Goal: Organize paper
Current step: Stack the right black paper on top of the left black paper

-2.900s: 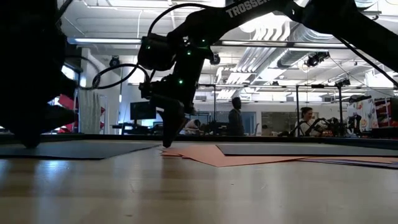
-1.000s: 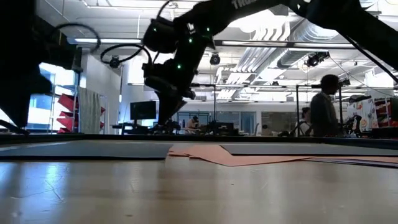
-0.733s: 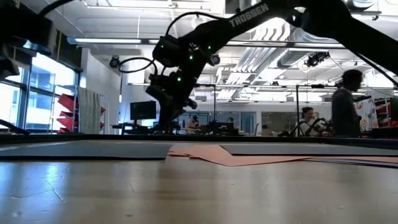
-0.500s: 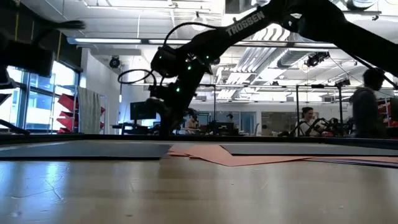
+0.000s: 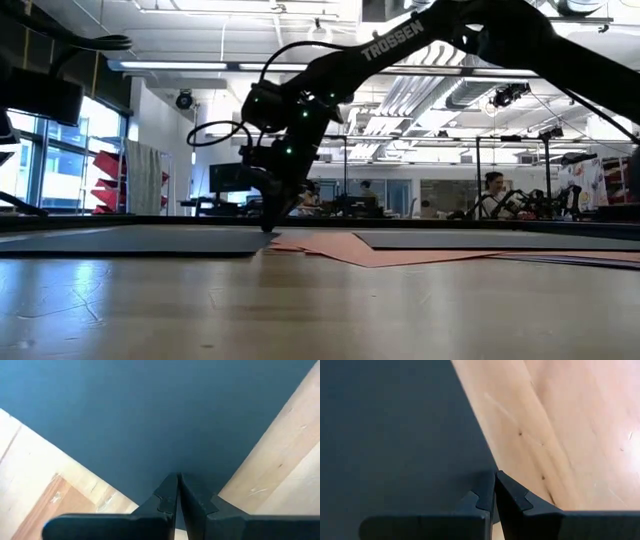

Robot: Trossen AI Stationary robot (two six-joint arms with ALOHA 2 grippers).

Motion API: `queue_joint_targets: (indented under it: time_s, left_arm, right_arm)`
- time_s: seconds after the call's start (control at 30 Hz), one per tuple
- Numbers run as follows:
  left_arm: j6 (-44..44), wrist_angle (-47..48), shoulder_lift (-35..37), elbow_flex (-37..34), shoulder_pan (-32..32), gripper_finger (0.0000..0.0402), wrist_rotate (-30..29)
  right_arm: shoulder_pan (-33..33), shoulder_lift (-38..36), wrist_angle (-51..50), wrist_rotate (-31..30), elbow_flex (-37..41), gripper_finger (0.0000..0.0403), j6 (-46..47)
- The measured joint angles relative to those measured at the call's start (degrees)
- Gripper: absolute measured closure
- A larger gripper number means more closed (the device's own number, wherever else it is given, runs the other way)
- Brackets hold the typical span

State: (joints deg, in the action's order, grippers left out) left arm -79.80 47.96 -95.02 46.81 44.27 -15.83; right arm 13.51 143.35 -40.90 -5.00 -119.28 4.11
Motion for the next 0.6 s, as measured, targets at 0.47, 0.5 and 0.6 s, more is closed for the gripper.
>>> queue_joint_targets:
  time_s: [0.47,0.5,0.6]
  left_arm:
    - [-2.7,5.9,-0.2,4.3,1.0,0.0402,1.5]
    - [-2.9,5.8,-0.2,4.3,1.2,0.0402,1.7]
    - [-3.6,5.8,-0.2,4.3,1.6,0.0402,1.5]
  right_arm:
    - [-0.3,-0.2,1.1,-3.7,0.1,0.0403,2.0]
    - [-0.2,-0.2,1.1,-4.0,0.1,0.0403,2.3]
    - [0.0,-0.2,1.1,-4.4,0.1,0.0403,3.0]
